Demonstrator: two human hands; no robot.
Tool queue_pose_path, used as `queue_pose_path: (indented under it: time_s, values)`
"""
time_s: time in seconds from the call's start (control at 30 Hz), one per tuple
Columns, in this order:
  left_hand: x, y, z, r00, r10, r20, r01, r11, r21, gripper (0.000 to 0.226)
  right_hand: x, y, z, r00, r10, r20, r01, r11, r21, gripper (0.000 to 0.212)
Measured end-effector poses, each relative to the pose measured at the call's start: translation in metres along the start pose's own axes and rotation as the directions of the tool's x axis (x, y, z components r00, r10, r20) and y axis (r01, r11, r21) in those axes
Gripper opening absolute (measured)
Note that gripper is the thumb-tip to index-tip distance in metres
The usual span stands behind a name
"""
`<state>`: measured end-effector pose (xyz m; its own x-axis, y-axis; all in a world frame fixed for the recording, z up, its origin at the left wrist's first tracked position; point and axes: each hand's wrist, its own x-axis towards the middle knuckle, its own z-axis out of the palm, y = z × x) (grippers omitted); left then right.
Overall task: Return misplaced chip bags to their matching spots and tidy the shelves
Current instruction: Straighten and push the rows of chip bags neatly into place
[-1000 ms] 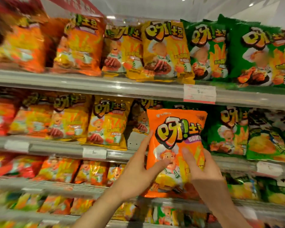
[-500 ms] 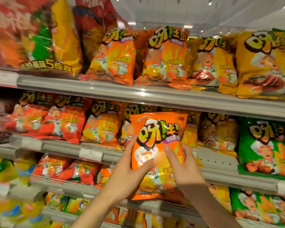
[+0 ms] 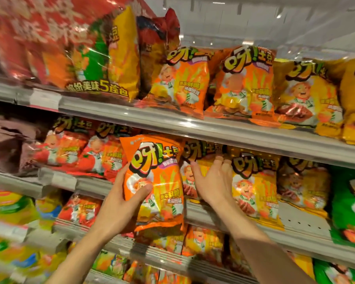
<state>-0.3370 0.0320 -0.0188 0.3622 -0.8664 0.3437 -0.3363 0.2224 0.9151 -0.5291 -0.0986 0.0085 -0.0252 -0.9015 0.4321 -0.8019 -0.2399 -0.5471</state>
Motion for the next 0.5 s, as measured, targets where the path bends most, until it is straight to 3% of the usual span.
queue_pose_path:
  time_s: [0.17, 0.5]
  values:
    - [0.005, -0.008, -0.014, 0.999, -0.032, -0.032, 0.032, 0.999, -0.002, 0.062, 0.007, 0.0, 0.01, 0.998, 0.063, 0.021, -0.064, 0.997, 0.037, 0.099]
    - [0.007, -0.019, -0.033, 0.999, -0.037, -0.025, 0.036, 0.999, -0.01, 0.066, 0.009, 0.006, 0.01, 0.998, 0.061, 0.007, -0.062, 0.997, 0.051, 0.093]
